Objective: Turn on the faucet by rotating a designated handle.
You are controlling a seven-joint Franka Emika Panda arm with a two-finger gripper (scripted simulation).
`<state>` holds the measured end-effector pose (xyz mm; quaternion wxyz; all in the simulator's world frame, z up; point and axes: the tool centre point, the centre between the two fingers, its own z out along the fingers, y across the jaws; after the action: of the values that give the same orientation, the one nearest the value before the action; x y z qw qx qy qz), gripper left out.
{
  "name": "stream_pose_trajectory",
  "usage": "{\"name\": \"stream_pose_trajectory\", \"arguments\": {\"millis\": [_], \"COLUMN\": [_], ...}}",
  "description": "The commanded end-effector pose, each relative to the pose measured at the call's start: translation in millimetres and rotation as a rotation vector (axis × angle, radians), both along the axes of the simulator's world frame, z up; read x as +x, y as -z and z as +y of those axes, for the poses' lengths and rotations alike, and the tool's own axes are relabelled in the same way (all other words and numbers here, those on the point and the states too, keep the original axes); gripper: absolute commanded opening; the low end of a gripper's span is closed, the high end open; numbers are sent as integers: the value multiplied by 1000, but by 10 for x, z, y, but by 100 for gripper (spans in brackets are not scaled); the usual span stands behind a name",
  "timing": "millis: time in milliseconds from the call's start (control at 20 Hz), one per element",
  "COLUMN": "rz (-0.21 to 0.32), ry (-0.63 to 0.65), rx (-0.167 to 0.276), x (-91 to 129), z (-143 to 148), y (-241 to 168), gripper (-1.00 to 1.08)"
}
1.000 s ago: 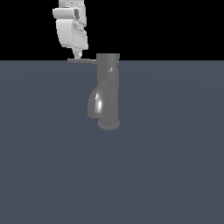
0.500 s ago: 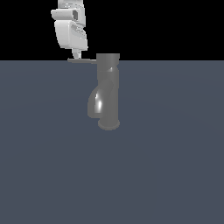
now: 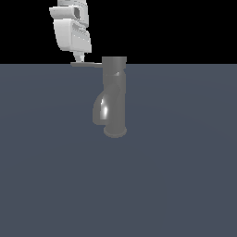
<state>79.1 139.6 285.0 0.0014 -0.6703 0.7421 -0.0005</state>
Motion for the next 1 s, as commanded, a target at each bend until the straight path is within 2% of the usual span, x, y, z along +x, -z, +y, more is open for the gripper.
{"name": "stream_pose_trajectory", "arguments": {"millis": [0, 950], "rz": [3, 3], "ry": [1, 1], "rx": [-1, -1], "x": [-74, -546], "z": [-4, 9], "y": [1, 2], "gripper": [-100, -100]}}
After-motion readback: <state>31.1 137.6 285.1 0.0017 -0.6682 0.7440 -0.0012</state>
